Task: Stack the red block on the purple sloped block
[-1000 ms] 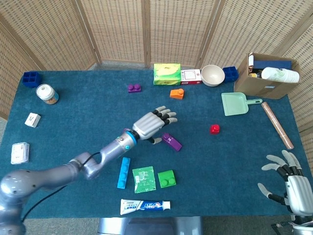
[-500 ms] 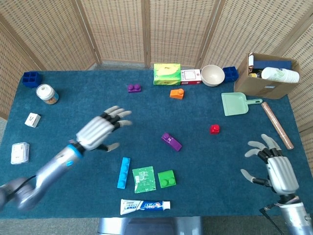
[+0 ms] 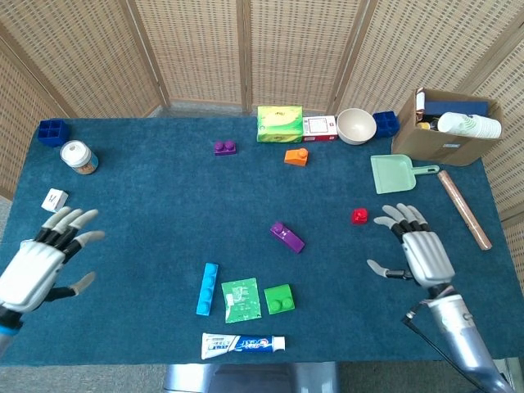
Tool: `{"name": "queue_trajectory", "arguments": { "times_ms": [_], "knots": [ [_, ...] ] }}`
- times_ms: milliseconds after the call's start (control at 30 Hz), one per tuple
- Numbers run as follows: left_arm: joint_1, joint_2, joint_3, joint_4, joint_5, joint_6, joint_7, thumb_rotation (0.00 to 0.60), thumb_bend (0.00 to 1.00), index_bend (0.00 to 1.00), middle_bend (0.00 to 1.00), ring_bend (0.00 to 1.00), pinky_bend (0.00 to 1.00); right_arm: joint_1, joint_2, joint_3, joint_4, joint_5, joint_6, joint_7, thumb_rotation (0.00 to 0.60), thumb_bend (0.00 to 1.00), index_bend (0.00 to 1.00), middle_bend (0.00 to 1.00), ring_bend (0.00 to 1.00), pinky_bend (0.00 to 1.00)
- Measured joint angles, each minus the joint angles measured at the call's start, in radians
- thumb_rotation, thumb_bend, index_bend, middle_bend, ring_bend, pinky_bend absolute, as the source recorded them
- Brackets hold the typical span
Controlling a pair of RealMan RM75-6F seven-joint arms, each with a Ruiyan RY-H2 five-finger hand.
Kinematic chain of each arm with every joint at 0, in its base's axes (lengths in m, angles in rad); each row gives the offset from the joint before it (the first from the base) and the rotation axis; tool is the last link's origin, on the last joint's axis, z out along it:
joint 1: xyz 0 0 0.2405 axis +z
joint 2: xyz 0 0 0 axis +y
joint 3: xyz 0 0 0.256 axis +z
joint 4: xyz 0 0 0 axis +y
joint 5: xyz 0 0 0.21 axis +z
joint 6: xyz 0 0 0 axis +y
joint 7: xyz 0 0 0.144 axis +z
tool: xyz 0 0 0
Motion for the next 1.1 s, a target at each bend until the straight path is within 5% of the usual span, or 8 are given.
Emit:
{"name": "queue_trajectory", "arguments": {
  "times_ms": [667,1100],
  "knots": [
    [0.084,-0.045,-0.024,0.066,0.051,-0.003,-0.054,0.600,0.35,0.26,0.02,0.00,0.00,0.290,-0.216,0.080,0.228,0.428,-0.233,-0.318,0.400,0.23,0.26,0.12,0.00,0.08],
    [0.089,-0.064,-0.050,0.061,0.053,-0.035,-0.042,0.600,0.35,0.26,0.01,0.00,0.00,0.394,-0.288,0.067,0.422,0.531,-0.319,-0.377,0.406,0.23,0.29,0.13,0.00,0.08]
  ]
}}
